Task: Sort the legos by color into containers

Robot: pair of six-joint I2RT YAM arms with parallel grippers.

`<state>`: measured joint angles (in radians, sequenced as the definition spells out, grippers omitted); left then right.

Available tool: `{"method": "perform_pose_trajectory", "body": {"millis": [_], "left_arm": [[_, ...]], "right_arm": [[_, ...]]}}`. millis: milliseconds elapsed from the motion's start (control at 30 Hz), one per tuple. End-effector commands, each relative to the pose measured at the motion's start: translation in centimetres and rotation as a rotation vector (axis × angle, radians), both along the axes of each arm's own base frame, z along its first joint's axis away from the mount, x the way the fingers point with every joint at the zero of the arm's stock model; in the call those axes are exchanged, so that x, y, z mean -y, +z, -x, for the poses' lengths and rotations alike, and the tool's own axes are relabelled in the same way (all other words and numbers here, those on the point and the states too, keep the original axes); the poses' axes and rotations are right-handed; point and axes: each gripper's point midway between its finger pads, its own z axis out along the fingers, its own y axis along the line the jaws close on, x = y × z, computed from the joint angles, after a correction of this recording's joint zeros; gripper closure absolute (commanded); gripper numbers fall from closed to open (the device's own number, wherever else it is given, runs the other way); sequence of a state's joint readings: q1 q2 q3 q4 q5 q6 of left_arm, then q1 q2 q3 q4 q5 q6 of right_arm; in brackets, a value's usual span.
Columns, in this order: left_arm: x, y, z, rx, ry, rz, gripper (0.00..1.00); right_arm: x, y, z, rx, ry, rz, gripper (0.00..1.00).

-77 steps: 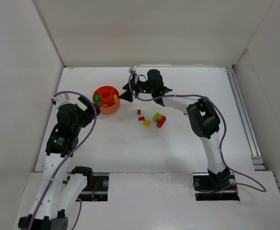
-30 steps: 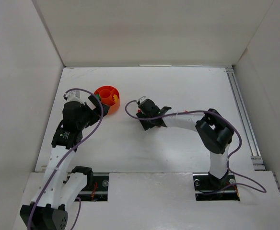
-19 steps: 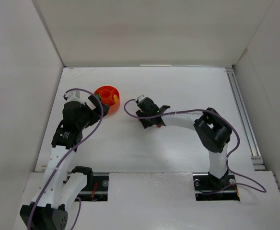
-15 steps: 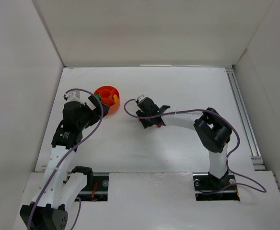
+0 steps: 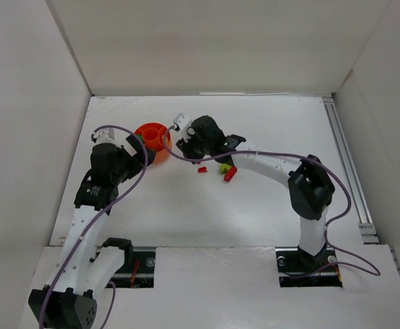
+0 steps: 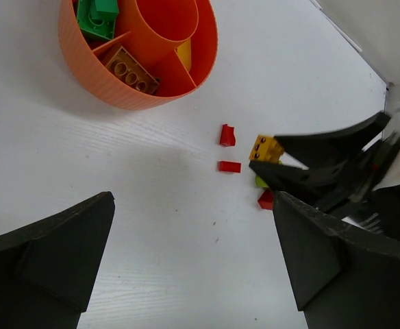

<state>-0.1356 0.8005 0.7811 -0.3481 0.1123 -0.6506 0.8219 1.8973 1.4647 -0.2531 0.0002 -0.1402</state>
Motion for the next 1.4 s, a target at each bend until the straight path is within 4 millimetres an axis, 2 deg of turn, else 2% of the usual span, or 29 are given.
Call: {"method": "perform_pose_trajectory", "body": {"millis": [0,67,133,167,200,300,400,433,600,633,733,933,1000,1033,1067,1100,1133,1200,1267,1333,1367], "left_arm": [[-0.2,2.9,-0.9,0.087,0.000,-0.014,0.00],[-0.4,3.3,-1.0,0.084,0.008,-0.019,0.00],[-0.8,3.4,-1.0,0.084,0.026,-0.038,0.00],[-1.0,3.2,-1.0,0.075,0.034,-0.044,0.00],[-1.0,3.6,-1.0,0.084,0.034,-0.042,0.00],[-1.3,4.2,-1.1,0.094,0.051,-0.049,0.00],[-1.3,4.6,-1.1,0.104,0.046,-0.057,0.00],[-1.5,4.6,-1.2,0.105,0.055,-0.061,0.00],[-1.4,4.1,-1.4,0.087,0.054,-0.064,0.00],[-1.4,4.3,-1.5,0.096,0.054,-0.063,0.00],[-1.5,4.3,-1.5,0.097,0.050,-0.071,0.00],[-1.5,3.8,-1.5,0.088,0.050,-0.072,0.00],[-1.5,3.8,-1.5,0.088,0.050,-0.072,0.00],[-1.5,3.8,-1.5,0.088,0.050,-0.072,0.00],[-1.5,3.8,-1.5,0.088,0.050,-0.072,0.00],[-1.5,3.8,-1.5,0.088,0.050,-0.072,0.00],[-1.5,3.8,-1.5,0.088,0.050,-0.072,0.00],[-1.5,3.8,-1.5,0.089,0.046,-0.080,0.00],[-1.5,3.8,-1.5,0.089,0.046,-0.080,0.00],[-1.5,3.8,-1.5,0.089,0.046,-0.080,0.00],[-1.5,3.8,-1.5,0.089,0.046,-0.080,0.00]], "right_arm": [[-5.4,5.8,-3.2,0.216,0.221,-0.116,0.72],[-6.9,7.1,-5.2,0.259,0.233,-0.142,0.72],[-7.6,7.8,-6.3,0.276,0.250,-0.163,0.72],[-8.0,9.2,-7.2,0.300,0.251,-0.189,0.72],[-8.4,8.2,-7.6,0.291,0.251,-0.182,0.71],[-9.5,8.2,-8.4,0.308,0.303,-0.200,0.69],[-10.4,8.7,-8.7,0.326,0.336,-0.218,0.67],[-10.8,7.9,-8.7,0.313,0.352,-0.220,0.67],[-12.1,7.7,-8.8,0.327,0.398,-0.250,0.66],[-11.8,7.0,-9.2,0.316,0.397,-0.247,0.66],[-12.4,7.4,-8.9,0.323,0.432,-0.275,0.64],[-13.1,6.1,-9.4,0.323,0.441,-0.282,0.62],[-13.4,4.9,-9.5,0.307,0.449,-0.277,0.60],[-13.5,5.4,-9.6,0.316,0.449,-0.283,0.59],[-13.7,4.5,-9.4,0.295,0.453,-0.284,0.59],[-13.8,5.1,-9.6,0.307,0.453,-0.291,0.58],[-13.8,4.3,-9.6,0.296,0.453,-0.285,0.58],[-13.3,4.7,-10.4,0.310,0.430,-0.281,0.54],[-13.3,4.7,-10.4,0.310,0.429,-0.281,0.48],[-13.3,3.8,-10.0,0.289,0.441,-0.277,0.42],[-13.3,4.5,-10.0,0.298,0.441,-0.282,0.41]]}}
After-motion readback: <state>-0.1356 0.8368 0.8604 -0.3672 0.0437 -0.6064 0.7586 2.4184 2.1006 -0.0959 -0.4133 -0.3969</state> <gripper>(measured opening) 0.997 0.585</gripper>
